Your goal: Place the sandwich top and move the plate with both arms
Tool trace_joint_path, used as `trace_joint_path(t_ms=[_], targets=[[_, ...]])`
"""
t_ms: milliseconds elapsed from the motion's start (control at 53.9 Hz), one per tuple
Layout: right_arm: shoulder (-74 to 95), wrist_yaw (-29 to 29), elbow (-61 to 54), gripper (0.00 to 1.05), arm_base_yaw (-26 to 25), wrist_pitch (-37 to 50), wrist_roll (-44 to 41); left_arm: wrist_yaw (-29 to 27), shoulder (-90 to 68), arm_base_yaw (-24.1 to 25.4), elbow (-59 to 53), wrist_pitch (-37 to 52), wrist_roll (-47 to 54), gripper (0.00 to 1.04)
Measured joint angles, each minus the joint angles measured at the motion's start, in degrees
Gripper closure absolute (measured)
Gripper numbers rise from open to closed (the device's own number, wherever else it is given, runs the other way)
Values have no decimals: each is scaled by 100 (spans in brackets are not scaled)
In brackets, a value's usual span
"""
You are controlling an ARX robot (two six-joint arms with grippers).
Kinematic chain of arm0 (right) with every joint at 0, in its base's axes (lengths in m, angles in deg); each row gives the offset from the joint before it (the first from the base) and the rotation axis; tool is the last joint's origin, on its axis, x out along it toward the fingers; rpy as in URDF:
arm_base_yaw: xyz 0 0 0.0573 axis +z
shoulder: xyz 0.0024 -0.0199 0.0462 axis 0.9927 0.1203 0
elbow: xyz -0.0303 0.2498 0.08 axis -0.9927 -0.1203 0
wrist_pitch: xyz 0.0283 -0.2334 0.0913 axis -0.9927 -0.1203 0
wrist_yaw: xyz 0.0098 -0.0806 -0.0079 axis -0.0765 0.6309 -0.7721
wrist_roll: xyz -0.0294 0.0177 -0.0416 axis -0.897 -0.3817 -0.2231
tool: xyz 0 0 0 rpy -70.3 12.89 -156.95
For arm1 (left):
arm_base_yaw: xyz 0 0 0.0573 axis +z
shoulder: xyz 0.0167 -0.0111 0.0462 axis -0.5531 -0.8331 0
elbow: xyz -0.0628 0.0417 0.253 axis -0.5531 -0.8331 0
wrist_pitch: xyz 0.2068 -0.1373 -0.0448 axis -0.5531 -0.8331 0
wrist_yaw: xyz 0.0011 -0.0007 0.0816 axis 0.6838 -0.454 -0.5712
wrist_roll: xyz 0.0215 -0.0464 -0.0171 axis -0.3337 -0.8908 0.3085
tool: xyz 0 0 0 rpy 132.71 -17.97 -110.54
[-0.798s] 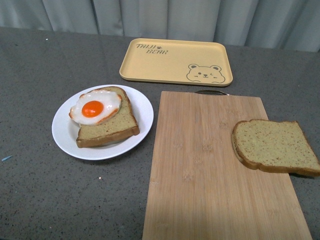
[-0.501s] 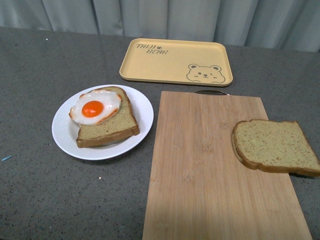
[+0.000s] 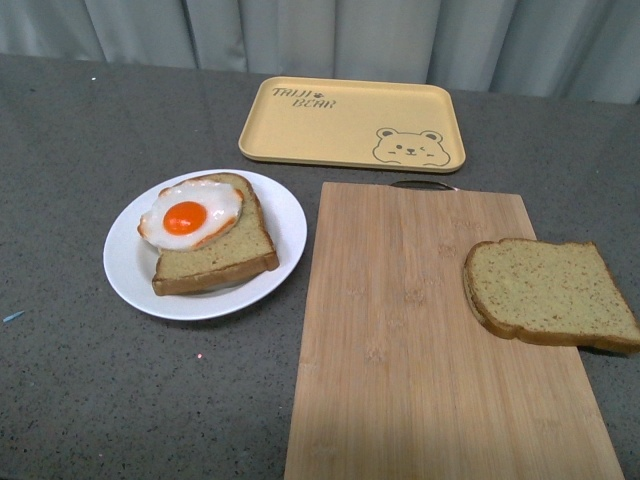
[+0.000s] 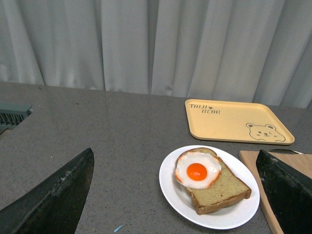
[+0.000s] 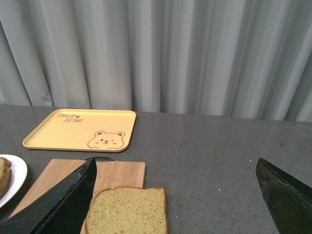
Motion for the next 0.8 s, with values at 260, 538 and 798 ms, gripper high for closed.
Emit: trace_joint_path(t_ms=[260, 538, 798], targets=[[0, 0, 0, 9, 0, 0, -2, 0, 0, 0, 0, 0, 0, 7], [0, 0, 0, 9, 0, 0, 0, 0, 0, 0, 0, 0, 0, 7], [2474, 1023, 289, 9, 313, 1161, -686, 2, 0, 0, 0, 0, 0, 7]])
